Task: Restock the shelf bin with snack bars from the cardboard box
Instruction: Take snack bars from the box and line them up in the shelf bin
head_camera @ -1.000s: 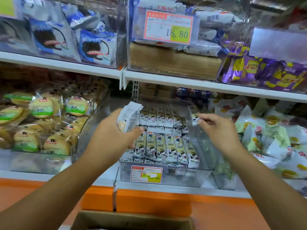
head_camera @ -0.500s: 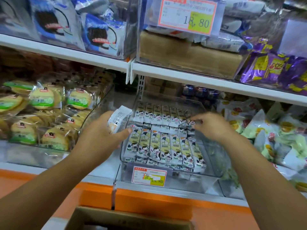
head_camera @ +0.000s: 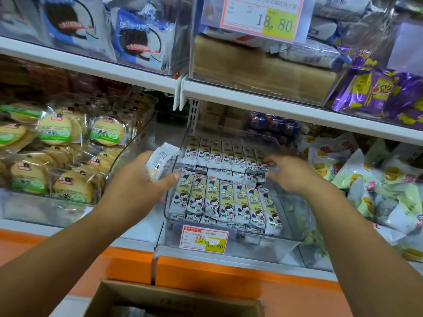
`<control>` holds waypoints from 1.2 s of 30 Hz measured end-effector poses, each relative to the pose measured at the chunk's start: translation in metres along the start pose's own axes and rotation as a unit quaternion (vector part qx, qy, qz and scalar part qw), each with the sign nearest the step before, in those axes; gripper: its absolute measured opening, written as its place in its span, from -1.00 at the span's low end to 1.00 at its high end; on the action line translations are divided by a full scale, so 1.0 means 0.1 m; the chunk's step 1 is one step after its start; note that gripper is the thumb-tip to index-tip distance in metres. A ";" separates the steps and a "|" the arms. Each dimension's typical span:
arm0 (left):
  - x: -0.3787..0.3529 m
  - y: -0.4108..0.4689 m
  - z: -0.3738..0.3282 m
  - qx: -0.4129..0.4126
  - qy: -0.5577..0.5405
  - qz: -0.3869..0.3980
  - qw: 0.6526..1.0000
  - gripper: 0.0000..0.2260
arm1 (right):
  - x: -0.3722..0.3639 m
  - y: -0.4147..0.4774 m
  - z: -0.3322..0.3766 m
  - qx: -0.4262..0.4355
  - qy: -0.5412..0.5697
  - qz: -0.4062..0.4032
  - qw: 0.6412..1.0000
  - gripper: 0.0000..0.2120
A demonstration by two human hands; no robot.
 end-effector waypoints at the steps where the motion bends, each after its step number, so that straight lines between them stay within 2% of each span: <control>1: 0.00 0.00 -0.01 0.001 -0.002 0.000 1.000 -0.82 | 0.00 0.01 0.00 0.004 0.003 0.003 1.000 -0.59; 6: 0.01 -0.04 -0.02 -0.010 -0.003 0.006 1.000 -0.78 | 0.00 -0.04 0.01 0.016 0.001 0.001 1.000 -0.61; 8: 0.03 -0.08 -0.04 -0.030 0.002 0.010 0.999 -0.77 | 0.01 -0.11 0.05 0.026 0.011 -0.047 0.999 -0.63; 11: 0.03 -0.19 -0.19 -0.061 -0.048 0.049 0.996 -0.91 | 0.00 -0.32 0.13 0.063 0.016 -0.119 0.991 -0.63; 14: -0.04 -0.30 -0.36 -0.060 -0.082 0.090 0.991 -0.69 | -0.02 -0.67 0.27 0.121 0.105 -0.135 0.978 -0.65; 15: -0.07 -0.34 -0.40 -0.061 -0.088 0.100 0.989 -0.69 | -0.03 -0.81 0.34 0.135 0.154 -0.134 0.970 -0.67; 18: -0.18 -0.43 -0.46 -0.068 -0.117 0.125 0.983 -0.82 | -0.07 -1.22 0.60 0.185 0.356 -0.088 0.912 -0.83; 20: -0.24 -0.46 -0.49 -0.049 -0.178 0.136 0.973 -0.85 | -0.12 -1.45 0.73 0.210 0.456 -0.018 0.865 -0.81; 22: -0.30 -0.48 -0.52 -0.030 -0.234 0.161 0.958 -0.81 | -0.18 -1.64 0.81 0.225 0.483 0.024 0.846 -0.72; 25: -0.39 -0.52 -0.52 -0.020 -0.273 0.189 0.943 -0.66 | -0.29 -1.80 0.87 0.216 0.494 0.015 0.842 -0.60; 29: -0.42 -0.58 -0.52 -0.012 -0.242 0.189 0.952 -0.59 | -0.34 -1.79 0.93 0.183 0.501 0.001 0.846 -0.62; 34: -0.30 -0.50 -0.49 0.032 -0.290 0.160 0.943 -0.70 | -0.33 -1.60 0.92 0.131 0.615 0.068 0.775 -0.74; 36: -0.24 -0.45 -0.43 0.036 -0.297 0.149 0.943 -0.68 | -0.33 -1.55 0.91 0.127 0.662 0.103 0.731 -0.75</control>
Point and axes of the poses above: each hand's wrist, its own y-axis towards the middle knuckle, its own x-axis out of the back of the hand, z = x × y, the point moved 1 cm from there along y, towards the middle knuckle, and after that the axes turned 10 degrees about z, right-handed, at the moved point
